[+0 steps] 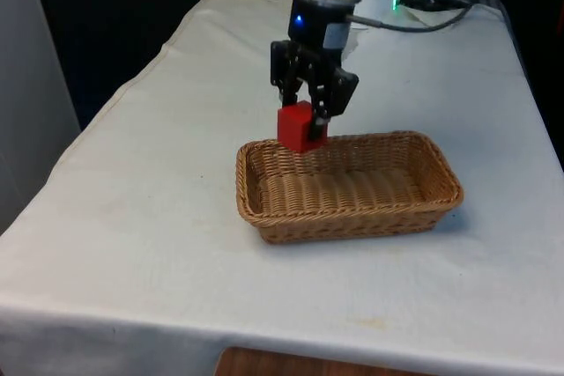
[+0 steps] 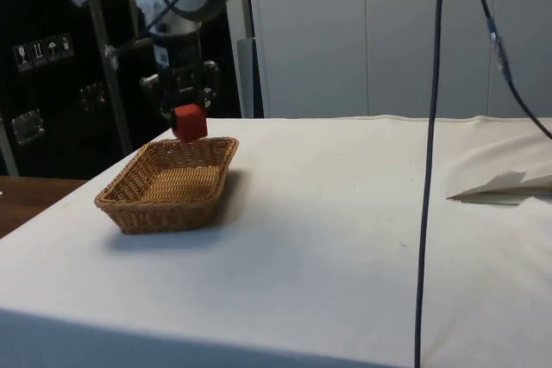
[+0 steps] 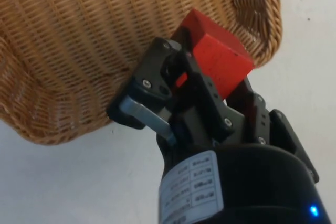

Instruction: Pick up the cube and place it into the basket.

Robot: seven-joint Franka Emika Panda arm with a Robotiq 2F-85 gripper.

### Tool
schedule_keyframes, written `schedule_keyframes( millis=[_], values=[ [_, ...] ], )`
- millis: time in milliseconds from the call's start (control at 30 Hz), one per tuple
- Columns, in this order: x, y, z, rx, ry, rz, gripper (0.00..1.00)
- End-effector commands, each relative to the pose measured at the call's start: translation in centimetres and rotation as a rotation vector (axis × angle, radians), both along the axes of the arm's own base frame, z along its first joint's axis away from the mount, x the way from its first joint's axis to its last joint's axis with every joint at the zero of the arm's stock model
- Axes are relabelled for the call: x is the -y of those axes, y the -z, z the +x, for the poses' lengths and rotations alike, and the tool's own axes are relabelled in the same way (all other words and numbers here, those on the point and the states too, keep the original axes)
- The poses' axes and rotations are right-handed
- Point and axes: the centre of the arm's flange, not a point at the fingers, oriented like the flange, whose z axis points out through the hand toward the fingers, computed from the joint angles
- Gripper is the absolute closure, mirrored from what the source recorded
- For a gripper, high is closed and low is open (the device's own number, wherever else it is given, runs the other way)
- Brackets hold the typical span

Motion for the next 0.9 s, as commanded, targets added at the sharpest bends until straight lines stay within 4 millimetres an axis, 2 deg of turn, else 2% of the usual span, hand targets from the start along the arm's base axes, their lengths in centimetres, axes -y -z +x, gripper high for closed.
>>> schedule_keyframes(
  millis=[0, 100, 300, 500, 667, 867],
  values=[
    [-0.3, 0.5, 0.2, 0.002, 0.004, 0.006, 0.97],
    [-0.2, 0.6, 0.2, -0.004, 0.001, -0.002, 0.97],
    [-1.0, 3.5, 0.8, -0.01, 0.013, -0.002, 0.97],
    [-1.2, 5.1, 0.8, -0.017, 0.017, -0.005, 0.97],
    [-1.3, 5.8, 0.7, -0.026, 0.016, -0.015, 0.97],
    [-2.4, 6.8, 0.7, -0.026, 0.016, 0.0, 0.97]
  ],
)
